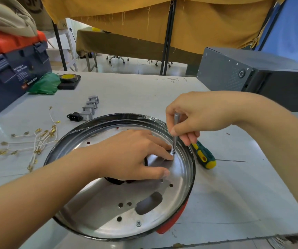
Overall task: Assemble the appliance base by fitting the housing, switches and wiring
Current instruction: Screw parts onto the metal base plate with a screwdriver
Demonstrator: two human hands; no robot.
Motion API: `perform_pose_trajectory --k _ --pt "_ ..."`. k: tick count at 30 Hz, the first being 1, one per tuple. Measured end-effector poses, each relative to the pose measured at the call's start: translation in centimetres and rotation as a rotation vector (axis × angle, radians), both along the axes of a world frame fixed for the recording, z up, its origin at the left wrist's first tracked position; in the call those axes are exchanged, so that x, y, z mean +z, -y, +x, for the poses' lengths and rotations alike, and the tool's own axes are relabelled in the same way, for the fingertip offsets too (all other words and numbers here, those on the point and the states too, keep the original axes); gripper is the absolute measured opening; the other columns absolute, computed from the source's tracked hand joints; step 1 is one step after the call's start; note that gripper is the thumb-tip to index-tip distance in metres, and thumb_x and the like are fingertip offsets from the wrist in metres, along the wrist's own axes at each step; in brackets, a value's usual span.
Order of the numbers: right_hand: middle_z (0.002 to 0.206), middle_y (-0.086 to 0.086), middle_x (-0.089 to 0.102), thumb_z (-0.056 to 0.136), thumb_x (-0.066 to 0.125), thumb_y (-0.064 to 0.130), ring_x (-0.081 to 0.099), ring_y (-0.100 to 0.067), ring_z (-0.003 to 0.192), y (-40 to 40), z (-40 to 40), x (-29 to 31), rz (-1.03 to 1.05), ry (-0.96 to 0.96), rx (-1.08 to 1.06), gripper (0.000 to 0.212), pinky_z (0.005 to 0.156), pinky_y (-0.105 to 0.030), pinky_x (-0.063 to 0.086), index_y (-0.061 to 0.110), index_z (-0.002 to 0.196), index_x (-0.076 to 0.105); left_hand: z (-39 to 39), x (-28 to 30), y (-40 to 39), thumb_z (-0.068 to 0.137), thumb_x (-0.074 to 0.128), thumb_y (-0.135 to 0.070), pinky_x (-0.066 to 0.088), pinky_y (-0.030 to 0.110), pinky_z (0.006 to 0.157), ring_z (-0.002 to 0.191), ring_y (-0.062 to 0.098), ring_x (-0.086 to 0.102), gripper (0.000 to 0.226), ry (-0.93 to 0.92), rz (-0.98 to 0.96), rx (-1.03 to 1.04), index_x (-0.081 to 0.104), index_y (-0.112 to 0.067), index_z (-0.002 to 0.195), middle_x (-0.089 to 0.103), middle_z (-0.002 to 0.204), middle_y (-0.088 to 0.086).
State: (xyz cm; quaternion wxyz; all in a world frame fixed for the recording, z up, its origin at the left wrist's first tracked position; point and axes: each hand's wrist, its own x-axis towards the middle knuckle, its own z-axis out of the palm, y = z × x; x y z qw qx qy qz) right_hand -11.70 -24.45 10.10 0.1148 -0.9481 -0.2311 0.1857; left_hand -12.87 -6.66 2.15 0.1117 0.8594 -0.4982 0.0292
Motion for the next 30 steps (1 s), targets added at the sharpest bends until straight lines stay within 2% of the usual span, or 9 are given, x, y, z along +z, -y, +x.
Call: perform_pose_trajectory --k 3,8,12,14,19,23,26,28,30 --pt "0.063 0.0 0.071 0.09 0.061 0.017 0.063 -0.008 0.053 1.6 0.2 -0.6 0.223 -0.009 -0.021 0.008 0.055 -0.014 0.05 0.014 0.085 0.066 0.4 0.1 0.0 0.087 0.058 -0.043 0.047 0.033 0.087 0.101 0.008 0.059 0.027 -0.113 -0.077 0.027 0.069 -0.026 0.106 0.067 0.109 -0.012" --pt "0.06 0.003 0.066 0.083 0.07 0.02 0.056 -0.007 0.053 3.0 0.3 -2.5 0.446 0.085 -0.056 0.007 0.052 -0.017 0.047 0.018 0.077 0.071 1.2 0.5 0.3 0.081 0.07 -0.03 0.049 0.026 0.088 0.091 -0.004 0.062 0.017 -0.35 -0.294 0.258 0.07 -0.027 0.098 0.07 0.095 -0.013" --pt "0.056 0.0 0.066 0.081 0.071 0.015 0.062 -0.011 0.05 3.2 0.1 -3.8 0.602 0.138 -0.085 0.009 0.051 -0.019 0.049 0.013 0.073 0.07 1.8 1.3 1.2 0.078 0.074 -0.021 0.054 0.022 0.083 0.082 0.004 0.068 0.017 -0.584 -0.423 0.326 0.07 -0.022 0.095 0.072 0.088 -0.007" --pt "0.053 -0.001 0.066 0.081 0.072 0.015 0.062 -0.012 0.048 3.2 0.0 -4.1 0.623 0.168 -0.096 0.01 0.05 -0.018 0.049 0.008 0.073 0.07 2.1 1.8 1.9 0.077 0.074 -0.016 0.054 0.02 0.08 0.08 0.009 0.069 0.017 -0.649 -0.457 0.317 0.07 -0.017 0.093 0.074 0.085 -0.002" --pt "0.051 0.0 0.065 0.081 0.072 0.02 0.062 -0.011 0.044 2.9 -0.3 -4.4 0.609 0.235 -0.125 0.016 0.049 -0.018 0.049 0.009 0.069 0.069 2.2 1.3 3.4 0.074 0.078 -0.017 0.053 0.038 0.082 0.072 0.019 0.066 0.013 -0.635 -0.543 0.324 0.069 -0.012 0.082 0.072 0.081 0.009" --pt "0.051 -0.001 0.066 0.082 0.071 0.024 0.061 -0.011 0.043 2.7 -0.6 -4.6 0.622 0.268 -0.169 0.018 0.048 -0.019 0.05 0.011 0.069 0.069 2.2 0.3 3.5 0.072 0.078 -0.01 0.049 0.053 0.088 0.089 0.035 0.066 0.018 -0.696 -0.637 0.325 0.067 -0.006 0.085 0.071 0.089 0.018" --pt "0.05 0.001 0.066 0.082 0.071 0.027 0.06 -0.008 0.041 2.2 -0.9 -4.7 0.588 0.32 -0.185 0.02 0.047 -0.016 0.049 0.013 0.068 0.068 2.3 -0.1 3.5 0.071 0.078 -0.007 0.05 0.052 0.089 0.082 0.033 0.066 0.02 -0.725 -0.653 0.324 0.066 -0.001 0.085 0.07 0.086 0.019" --pt "0.049 0.004 0.065 0.082 0.071 0.028 0.057 -0.003 0.039 2.0 -1.1 -4.8 0.561 0.361 -0.18 0.021 0.045 -0.013 0.046 0.013 0.067 0.067 2.4 -0.3 3.5 0.072 0.078 -0.006 0.051 0.044 0.082 0.073 0.021 0.062 0.017 -0.733 -0.665 0.32 0.065 -0.001 0.081 0.069 0.079 0.015" --pt "0.048 0.006 0.063 0.08 0.072 0.03 0.056 -0.002 0.041 2.0 -1.1 -4.8 0.557 0.376 -0.172 0.021 0.045 -0.011 0.044 0.016 0.065 0.067 2.5 -0.3 3.6 0.072 0.077 -0.005 0.049 0.038 0.078 0.073 0.015 0.061 0.016 -0.741 -0.67 0.313 0.066 0.001 0.081 0.07 0.079 0.014"
